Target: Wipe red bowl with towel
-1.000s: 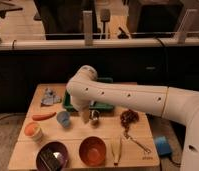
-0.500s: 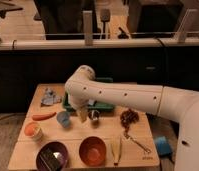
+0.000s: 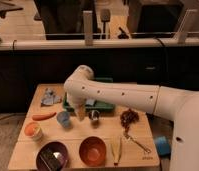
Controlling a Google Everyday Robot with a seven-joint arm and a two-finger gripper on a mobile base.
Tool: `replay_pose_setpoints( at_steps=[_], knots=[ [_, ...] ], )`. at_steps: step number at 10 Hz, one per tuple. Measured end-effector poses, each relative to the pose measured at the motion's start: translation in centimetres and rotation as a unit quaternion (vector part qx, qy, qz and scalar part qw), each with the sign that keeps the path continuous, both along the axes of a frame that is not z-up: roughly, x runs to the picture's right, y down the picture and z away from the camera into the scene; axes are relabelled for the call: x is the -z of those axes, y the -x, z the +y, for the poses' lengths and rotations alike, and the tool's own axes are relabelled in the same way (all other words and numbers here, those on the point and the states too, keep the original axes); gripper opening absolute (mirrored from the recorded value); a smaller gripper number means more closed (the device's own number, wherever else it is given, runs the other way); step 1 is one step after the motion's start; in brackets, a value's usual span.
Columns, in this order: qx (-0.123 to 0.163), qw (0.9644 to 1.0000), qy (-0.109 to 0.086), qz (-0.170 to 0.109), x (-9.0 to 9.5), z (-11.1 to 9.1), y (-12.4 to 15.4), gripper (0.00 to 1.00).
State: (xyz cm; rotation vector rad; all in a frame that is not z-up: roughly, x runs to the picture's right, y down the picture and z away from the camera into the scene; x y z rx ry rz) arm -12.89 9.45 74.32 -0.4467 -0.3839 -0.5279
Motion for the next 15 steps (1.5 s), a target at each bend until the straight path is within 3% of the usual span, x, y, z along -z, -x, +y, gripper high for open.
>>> replay_pose_setpoints(
  at_steps=[15],
  knots=[
    [-0.021, 0.9983, -0.031, -0.044, -3.3, -2.0, 4.0, 0.8]
  ],
)
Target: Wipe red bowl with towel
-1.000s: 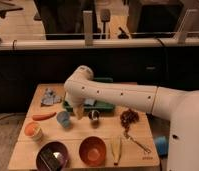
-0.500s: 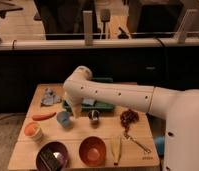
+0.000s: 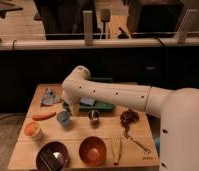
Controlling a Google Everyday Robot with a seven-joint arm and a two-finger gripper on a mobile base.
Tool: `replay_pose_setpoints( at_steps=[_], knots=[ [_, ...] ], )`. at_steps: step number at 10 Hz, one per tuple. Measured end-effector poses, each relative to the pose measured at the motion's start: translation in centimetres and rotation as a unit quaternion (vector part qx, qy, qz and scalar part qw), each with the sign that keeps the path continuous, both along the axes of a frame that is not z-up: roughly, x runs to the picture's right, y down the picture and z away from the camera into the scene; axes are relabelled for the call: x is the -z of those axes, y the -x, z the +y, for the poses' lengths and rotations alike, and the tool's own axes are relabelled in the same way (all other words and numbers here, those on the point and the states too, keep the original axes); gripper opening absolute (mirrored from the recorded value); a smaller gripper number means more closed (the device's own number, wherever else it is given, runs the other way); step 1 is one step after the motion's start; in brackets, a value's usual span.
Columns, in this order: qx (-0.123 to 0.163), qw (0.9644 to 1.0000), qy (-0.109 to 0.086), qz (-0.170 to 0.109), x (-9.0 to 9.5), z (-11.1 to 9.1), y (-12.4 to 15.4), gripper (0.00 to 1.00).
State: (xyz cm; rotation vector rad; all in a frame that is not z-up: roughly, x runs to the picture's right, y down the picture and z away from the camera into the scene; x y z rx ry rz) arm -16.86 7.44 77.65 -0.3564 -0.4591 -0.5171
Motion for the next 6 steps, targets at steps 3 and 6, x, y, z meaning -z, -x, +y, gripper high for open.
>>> replay_pose_setpoints(
  at_steps=[3, 6],
  knots=[
    [0.002, 0.9999, -0.007, -0.007, -0.8, -0.6, 1.0, 0.8],
    [0.005, 0.9998, -0.013, -0.012, -1.6, -1.0, 1.9, 0.8]
  ],
)
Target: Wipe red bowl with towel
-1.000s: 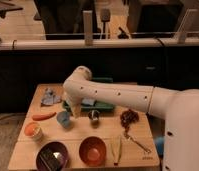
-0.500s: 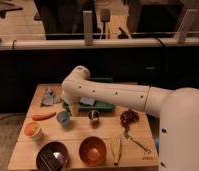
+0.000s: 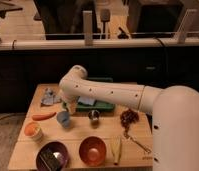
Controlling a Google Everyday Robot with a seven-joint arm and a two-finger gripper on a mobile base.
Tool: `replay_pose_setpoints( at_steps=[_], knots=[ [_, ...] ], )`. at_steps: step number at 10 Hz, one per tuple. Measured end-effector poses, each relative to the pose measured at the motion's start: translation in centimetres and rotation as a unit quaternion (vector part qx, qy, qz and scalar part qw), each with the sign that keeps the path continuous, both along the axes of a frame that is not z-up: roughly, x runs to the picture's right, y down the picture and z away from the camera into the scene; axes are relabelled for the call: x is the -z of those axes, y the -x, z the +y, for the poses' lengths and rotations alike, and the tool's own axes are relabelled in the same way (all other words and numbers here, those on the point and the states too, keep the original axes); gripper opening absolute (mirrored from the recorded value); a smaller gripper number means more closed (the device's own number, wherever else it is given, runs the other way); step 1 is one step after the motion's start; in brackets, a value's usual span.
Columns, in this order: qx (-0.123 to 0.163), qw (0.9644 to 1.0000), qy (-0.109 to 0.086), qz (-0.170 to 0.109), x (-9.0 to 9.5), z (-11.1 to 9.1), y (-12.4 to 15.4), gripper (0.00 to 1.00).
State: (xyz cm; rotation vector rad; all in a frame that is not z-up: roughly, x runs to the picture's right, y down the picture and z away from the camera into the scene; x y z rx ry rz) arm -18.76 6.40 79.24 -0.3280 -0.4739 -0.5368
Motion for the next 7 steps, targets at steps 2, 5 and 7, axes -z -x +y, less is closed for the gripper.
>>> replay_pose_setpoints(
  at_steps=[2, 5, 7],
  knots=[
    [0.003, 1.0, -0.003, -0.002, -0.5, -0.3, 0.5, 0.8],
    [0.009, 0.9999, -0.005, -0.01, -1.4, -0.7, 1.8, 0.8],
    [0.012, 0.9998, -0.006, -0.012, -2.3, -0.9, 2.1, 0.8]
  ],
)
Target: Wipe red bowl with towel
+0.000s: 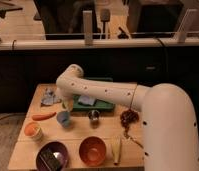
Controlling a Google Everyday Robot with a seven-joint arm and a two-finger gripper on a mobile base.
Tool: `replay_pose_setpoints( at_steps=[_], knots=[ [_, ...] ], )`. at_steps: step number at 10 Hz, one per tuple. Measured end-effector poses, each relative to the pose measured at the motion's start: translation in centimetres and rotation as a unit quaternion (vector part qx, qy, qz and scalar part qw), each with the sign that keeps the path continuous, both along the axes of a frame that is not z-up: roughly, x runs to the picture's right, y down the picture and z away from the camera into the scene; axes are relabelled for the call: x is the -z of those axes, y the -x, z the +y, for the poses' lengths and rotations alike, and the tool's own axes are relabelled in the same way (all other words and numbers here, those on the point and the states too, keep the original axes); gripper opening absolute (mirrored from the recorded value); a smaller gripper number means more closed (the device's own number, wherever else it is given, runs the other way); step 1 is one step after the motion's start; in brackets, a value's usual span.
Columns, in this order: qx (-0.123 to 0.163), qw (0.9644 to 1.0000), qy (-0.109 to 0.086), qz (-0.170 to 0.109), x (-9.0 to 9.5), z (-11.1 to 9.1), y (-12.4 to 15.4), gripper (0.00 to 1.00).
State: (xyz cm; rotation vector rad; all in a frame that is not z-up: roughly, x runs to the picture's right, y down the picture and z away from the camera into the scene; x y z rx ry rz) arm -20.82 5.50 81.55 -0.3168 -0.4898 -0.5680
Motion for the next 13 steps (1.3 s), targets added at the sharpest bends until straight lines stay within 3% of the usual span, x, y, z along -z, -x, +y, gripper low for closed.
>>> replay_pose_setpoints(
  at_steps=[13],
  knots=[
    [0.025, 0.9996, 0.006, -0.016, -4.0, -0.6, 3.0, 0.8]
  ],
)
